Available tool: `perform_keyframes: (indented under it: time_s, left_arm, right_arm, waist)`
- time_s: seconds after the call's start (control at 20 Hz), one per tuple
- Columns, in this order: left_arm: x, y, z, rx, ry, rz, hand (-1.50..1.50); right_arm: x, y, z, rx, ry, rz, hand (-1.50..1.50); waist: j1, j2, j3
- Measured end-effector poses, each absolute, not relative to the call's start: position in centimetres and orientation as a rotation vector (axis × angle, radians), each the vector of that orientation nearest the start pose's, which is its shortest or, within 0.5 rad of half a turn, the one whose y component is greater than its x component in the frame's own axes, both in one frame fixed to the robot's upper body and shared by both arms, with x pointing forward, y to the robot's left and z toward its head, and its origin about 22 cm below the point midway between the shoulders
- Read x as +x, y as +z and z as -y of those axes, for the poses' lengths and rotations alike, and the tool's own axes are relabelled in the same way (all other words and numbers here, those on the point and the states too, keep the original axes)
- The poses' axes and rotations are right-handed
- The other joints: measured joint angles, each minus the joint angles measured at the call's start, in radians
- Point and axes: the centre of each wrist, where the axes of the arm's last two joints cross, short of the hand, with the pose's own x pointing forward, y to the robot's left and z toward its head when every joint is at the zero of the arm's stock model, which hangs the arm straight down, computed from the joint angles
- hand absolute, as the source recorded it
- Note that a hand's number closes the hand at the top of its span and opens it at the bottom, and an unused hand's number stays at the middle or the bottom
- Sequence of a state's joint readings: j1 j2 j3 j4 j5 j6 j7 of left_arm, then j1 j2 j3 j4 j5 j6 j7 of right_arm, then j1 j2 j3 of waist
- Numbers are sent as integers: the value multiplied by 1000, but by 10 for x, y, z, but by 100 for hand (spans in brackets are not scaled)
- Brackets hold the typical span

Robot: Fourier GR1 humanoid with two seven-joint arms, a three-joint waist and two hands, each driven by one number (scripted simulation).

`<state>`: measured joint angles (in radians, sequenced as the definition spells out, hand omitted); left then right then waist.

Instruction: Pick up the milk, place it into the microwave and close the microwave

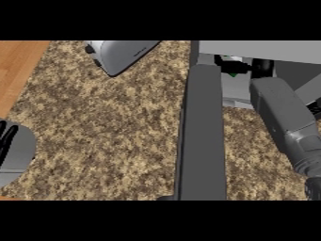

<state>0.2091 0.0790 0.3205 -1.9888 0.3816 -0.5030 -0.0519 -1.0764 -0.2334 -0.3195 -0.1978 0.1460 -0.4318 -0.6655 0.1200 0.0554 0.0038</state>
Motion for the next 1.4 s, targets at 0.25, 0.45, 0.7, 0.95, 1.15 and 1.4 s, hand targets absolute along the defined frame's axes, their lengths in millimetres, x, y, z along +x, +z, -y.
perform_keyframes:
  time_s: [0.25, 0.45, 0.7, 0.95, 1.15, 1.4]
  left_arm:
    - [176, 74, -323, -227, -89, 1959, -150]
    - [178, 76, -318, -220, -121, 1957, -150]
    - [184, 78, -312, -223, -153, 1954, -150]
    - [189, 79, -305, -232, -171, 1952, -150]
    - [193, 79, -302, -237, -180, 1950, -150]
    - [196, 77, -294, -246, -200, 1946, -150]
  right_arm:
    - [450, 60, 235, -747, 64, 1890, -150]
    - [450, 61, 242, -908, 129, 1869, -150]
    - [451, 64, 241, -995, 157, 1852, -150]
    - [450, 59, 231, -911, 154, 1798, -150]
    - [451, 57, 224, -793, 139, 1800, -150]
    - [450, 55, 218, -708, 119, 1799, -150]
  waist:
    - [20, 14, 0]
    - [40, 20, -1]
    - [52, 29, 1]
    - [58, 30, 3]
    - [56, 31, 4]
    - [51, 28, 4]
